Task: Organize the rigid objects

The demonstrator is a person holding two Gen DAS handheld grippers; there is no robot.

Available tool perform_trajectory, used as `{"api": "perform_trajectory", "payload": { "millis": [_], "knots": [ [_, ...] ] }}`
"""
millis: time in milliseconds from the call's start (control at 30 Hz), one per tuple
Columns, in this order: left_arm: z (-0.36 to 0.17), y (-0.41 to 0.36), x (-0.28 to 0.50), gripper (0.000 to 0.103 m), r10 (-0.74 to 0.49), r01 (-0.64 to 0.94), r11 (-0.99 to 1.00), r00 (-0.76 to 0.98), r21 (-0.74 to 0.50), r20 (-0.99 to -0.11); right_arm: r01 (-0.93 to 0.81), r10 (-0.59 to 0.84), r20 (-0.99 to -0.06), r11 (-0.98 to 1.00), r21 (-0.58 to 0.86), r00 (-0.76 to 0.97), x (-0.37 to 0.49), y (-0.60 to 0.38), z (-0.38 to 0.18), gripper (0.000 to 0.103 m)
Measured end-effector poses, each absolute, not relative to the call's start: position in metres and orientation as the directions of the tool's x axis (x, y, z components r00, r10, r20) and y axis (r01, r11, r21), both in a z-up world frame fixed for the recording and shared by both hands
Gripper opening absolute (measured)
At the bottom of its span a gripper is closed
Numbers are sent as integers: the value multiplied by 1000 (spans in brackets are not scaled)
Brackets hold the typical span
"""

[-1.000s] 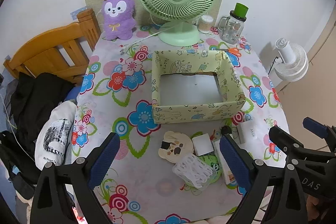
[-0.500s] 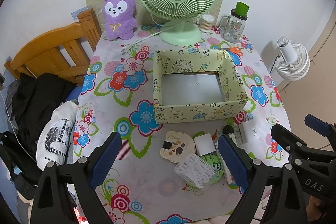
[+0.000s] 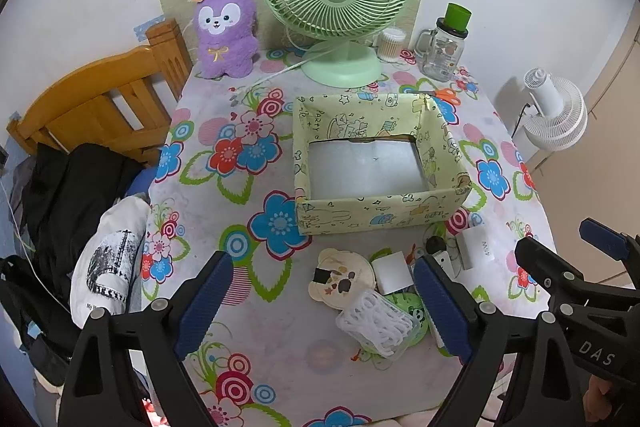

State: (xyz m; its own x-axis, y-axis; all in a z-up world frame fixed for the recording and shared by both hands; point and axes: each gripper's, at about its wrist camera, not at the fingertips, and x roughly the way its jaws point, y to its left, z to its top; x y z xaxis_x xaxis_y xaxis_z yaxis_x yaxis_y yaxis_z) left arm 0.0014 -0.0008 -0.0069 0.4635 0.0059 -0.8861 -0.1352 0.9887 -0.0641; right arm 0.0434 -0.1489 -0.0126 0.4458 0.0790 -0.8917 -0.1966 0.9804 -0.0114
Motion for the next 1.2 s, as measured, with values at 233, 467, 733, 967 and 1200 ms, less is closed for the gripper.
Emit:
{"api": "perform_trajectory", "payload": {
  "millis": [233,467,733,967,1200],
  "knots": [
    [-11,8,-4,93,-10,-132,988,453,-78,-892,-197,72,-885,980,-23,460,33,-142,-15,96],
    [-18,11,-6,92,29,-137,990,470,-40,-882,-201,81,-890,980,-12,449,28,-138,-24,95],
    [-34,4,-5,93,29,-199,977,461,-71,-887,-262,121,-885,965,-1,449,37,-148,-34,95],
    [-62,-8,-2,93,36,-263,962,387,-72,-921,-336,142,-895,942,-9,422,48,-155,-57,92],
    [-84,-16,-2,93,39,-309,948,334,-70,-942,-381,158,-909,925,-1,386,57,-163,-78,92]
  ]
}}
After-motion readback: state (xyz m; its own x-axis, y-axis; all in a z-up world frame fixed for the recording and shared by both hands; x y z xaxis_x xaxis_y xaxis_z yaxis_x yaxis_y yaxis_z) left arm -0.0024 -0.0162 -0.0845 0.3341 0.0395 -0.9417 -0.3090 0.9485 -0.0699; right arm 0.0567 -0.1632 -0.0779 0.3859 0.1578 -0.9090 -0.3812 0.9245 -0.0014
